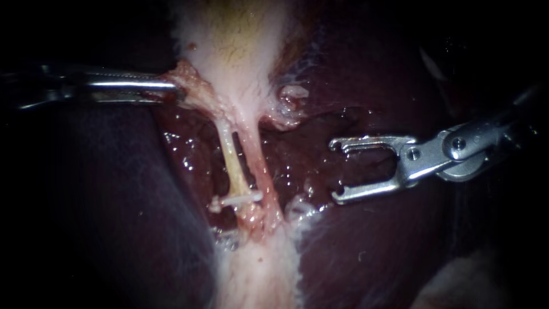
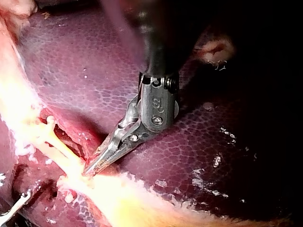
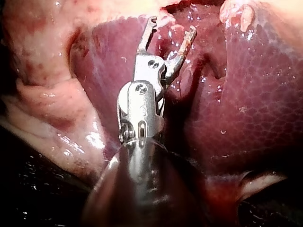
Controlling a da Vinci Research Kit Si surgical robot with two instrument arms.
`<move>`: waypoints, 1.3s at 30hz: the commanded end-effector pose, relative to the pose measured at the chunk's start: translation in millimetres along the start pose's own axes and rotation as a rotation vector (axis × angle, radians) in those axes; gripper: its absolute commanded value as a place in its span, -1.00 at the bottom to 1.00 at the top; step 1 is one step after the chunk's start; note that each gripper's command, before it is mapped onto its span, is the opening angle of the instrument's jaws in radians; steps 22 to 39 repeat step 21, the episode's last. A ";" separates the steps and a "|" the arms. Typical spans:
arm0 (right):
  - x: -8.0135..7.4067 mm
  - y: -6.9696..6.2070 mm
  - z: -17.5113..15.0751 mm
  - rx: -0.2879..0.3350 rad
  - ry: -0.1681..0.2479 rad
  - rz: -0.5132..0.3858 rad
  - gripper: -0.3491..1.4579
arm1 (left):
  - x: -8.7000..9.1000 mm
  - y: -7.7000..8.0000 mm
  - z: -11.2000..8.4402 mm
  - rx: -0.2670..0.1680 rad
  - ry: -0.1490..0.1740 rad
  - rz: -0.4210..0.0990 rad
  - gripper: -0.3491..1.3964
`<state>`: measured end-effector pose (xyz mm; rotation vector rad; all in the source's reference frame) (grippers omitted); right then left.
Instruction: Going back first clip left tube
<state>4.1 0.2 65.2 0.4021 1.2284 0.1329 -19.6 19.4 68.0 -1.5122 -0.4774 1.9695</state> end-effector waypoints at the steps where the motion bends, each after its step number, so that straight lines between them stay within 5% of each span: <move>1: 0.0 0.0 0.0 0.000 0.000 0.000 -0.06 | -0.2 -0.2 0.3 0.000 -0.002 0.001 -1.00; 11: 0.0 -0.1 0.0 0.000 0.000 0.000 -0.06 | -1.8 -1.2 2.8 -0.003 -0.014 0.010 -1.00; 39: 0.1 -0.2 -0.1 0.001 0.000 0.000 -0.06 | -1.8 -1.1 2.7 -0.004 -0.017 0.010 -1.00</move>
